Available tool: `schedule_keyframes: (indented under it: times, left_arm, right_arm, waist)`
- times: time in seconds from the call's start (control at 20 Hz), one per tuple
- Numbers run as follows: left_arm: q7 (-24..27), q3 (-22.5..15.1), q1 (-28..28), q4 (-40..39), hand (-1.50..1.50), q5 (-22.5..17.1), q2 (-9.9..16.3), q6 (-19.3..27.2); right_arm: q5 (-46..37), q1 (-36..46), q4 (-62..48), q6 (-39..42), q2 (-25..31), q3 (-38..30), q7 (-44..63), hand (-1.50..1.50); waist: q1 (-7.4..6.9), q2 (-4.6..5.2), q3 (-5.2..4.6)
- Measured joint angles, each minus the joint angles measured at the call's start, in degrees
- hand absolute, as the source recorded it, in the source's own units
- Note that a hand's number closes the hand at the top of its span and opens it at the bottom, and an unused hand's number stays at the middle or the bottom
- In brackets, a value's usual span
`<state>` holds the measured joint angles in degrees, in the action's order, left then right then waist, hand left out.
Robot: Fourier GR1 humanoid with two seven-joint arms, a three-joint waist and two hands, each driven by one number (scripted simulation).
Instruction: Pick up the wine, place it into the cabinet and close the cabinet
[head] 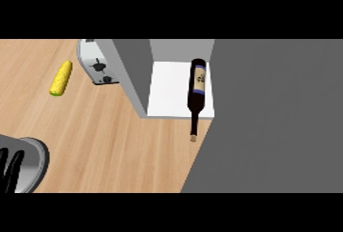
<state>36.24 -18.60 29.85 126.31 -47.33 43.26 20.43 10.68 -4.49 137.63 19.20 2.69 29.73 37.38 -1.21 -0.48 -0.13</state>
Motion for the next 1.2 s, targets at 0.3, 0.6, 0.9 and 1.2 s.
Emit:
schedule_keyframes:
  times: [0.3, 0.6, 0.9, 1.2]
  left_arm:
    - [0.9, 8.6, 6.3, 0.4, -1.50, -3.9, 2.4, -7.1]
    - [0.2, 16.1, 10.3, -0.3, -1.50, -7.6, 4.1, -14.6]
    - [-1.6, 22.3, 12.9, -0.7, -1.50, -10.8, 4.4, -20.5]
    - [-4.9, 28.1, 15.0, 0.3, -1.50, -13.9, 3.9, -23.9]
  right_arm:
    - [-11.8, 8.5, -0.7, -8.3, -1.8, 8.7, 2.1, 1.50]
    - [-16.2, 23.3, -9.7, -19.2, -2.4, 12.5, 3.0, 1.50]
    - [-14.8, 37.5, -22.3, -27.9, -2.5, 10.3, 1.7, 1.50]
    - [-11.8, 47.9, -34.2, -31.2, -2.7, 5.9, -0.7, 1.50]
  waist:
    - [-0.27, -0.01, -0.01]
    - [-0.79, 0.18, 0.01]
    - [-1.04, 0.32, 0.10]
    - [-0.94, 0.37, 0.09]
